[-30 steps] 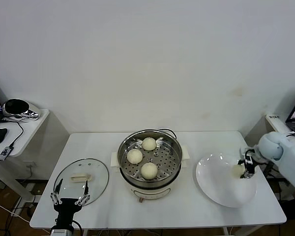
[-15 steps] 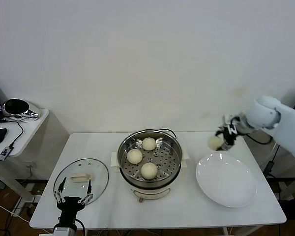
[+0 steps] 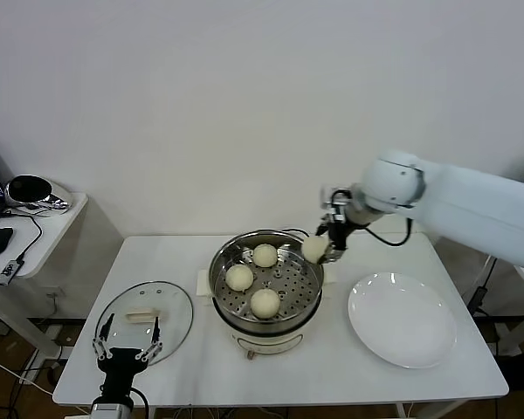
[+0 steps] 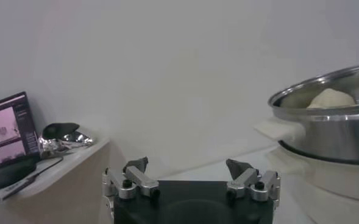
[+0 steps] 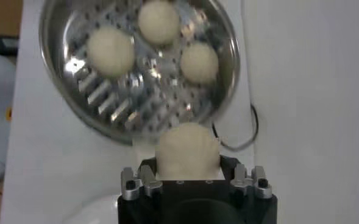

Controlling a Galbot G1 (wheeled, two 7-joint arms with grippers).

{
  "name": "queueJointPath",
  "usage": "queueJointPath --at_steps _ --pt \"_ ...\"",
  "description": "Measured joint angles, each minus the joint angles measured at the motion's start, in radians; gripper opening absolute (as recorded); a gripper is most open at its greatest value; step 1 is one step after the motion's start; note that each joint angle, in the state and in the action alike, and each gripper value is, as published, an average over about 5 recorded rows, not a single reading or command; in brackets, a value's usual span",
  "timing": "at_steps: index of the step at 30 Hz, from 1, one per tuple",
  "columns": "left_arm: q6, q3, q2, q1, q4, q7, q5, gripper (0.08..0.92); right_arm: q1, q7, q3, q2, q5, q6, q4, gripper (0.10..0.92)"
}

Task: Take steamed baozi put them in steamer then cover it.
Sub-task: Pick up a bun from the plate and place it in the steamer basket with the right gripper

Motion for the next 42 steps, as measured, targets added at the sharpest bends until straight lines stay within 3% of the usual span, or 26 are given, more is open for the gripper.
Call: queueJointPath --at_steps 12,33,42 --pt "-0.008 -0.009 -0.001 0.0 -0.005 -0.001 -0.004 0.823 -0.089 0.035 -0.016 0.161 0.011 -0.04 -0.127 0.636" --pt "-0.013 -0.009 -0.003 -0.006 0.0 0.001 -0.004 0.823 -0.19 0.044 0.006 0.202 -0.068 -0.056 -0.191 0.639" --pt "-0.013 -0.011 -0.003 -0.007 0.002 0.001 -0.005 0.823 -0.176 0.024 0.027 0.176 -0.081 -0.057 -0.164 0.804"
